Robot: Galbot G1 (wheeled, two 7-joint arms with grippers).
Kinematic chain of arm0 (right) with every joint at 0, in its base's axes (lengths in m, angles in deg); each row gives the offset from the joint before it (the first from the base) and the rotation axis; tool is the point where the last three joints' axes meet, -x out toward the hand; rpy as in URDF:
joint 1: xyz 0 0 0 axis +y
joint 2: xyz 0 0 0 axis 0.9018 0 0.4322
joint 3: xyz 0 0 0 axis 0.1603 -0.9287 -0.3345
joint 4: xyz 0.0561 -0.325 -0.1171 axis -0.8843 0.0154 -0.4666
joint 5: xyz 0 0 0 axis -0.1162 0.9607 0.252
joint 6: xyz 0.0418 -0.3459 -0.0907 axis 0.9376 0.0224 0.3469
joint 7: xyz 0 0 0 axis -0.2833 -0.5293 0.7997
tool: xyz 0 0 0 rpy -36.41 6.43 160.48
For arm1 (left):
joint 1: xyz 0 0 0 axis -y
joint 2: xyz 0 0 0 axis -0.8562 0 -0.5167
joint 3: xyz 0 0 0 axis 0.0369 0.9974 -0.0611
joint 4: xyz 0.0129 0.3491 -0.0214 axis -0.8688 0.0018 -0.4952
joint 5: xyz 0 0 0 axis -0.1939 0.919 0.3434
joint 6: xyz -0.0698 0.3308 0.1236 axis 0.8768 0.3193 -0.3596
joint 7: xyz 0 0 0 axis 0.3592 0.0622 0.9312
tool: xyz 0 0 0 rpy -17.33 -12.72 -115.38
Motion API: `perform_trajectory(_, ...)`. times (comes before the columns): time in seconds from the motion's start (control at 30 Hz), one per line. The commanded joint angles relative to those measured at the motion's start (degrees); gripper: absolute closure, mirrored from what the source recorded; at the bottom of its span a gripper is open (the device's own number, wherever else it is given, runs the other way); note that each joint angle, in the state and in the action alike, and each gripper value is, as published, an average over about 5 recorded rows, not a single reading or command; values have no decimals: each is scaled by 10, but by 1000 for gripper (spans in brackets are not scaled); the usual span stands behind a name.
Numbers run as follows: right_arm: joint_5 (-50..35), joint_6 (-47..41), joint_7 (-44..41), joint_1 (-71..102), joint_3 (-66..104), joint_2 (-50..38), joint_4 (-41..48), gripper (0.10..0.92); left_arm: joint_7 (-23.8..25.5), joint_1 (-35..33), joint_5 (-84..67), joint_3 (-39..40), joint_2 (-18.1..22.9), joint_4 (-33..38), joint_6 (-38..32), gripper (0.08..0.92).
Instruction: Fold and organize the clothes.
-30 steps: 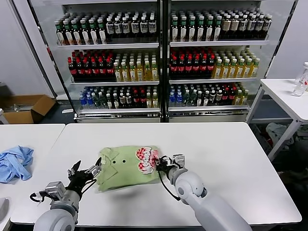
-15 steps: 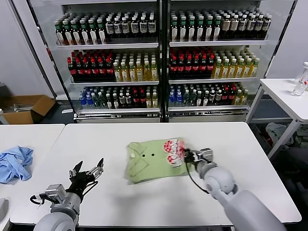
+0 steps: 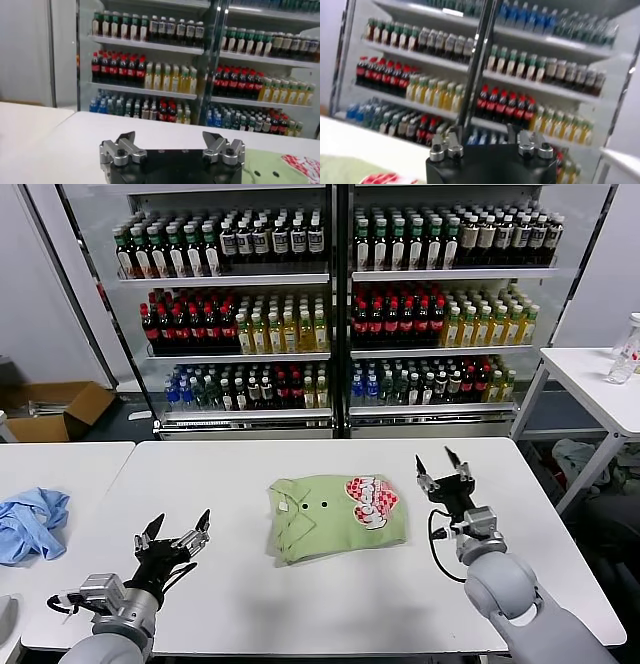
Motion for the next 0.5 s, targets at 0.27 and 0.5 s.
perform_trajectory(0.27,47,69,32,77,56,11,-65,213,8,-38,19,-46,9,67,-21,177)
perform_trajectory(0.5,36,65,34,91,57,16,-68,203,14,-36,38,-38,33,61,-27,177)
